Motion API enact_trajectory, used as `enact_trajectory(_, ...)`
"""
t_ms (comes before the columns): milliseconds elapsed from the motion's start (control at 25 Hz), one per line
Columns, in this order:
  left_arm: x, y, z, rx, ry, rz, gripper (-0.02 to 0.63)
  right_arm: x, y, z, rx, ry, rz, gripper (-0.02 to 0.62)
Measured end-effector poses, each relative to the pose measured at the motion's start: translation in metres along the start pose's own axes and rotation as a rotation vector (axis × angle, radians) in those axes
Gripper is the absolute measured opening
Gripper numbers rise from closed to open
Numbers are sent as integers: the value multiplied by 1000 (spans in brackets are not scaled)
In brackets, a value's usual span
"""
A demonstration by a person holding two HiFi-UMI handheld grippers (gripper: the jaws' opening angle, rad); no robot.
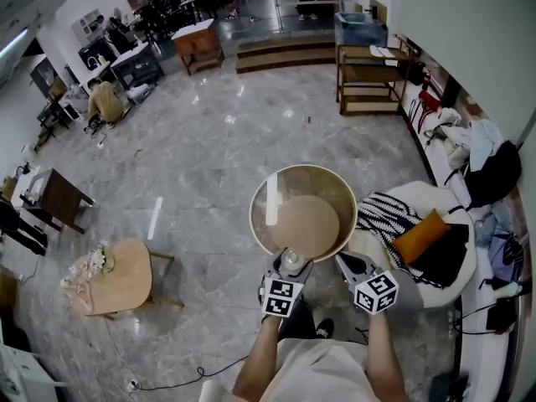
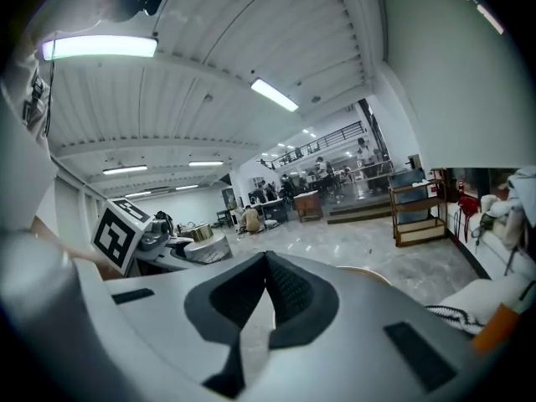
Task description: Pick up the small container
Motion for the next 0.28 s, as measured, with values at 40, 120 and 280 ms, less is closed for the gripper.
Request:
enact_trajectory(40, 1, 1, -1, -5, 2, -5, 319, 0, 2, 0, -7, -5, 3, 67)
enact_trajectory(120, 2, 2, -3, -8, 7, -7, 319, -1, 3, -1, -17, -18, 5, 67)
enact_trajectory(280, 3, 1, -3, -5, 15, 1, 319, -3, 3, -2, -23, -25, 4, 67)
Point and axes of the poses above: the fingertips, and each gripper's own axes: z forward along the fingers, x to its left, y out of its top, the point moved 4 cm from there along -z, backward along the fingers, and after that the axes turned 4 degrees about -x, right-handed, at the moved point
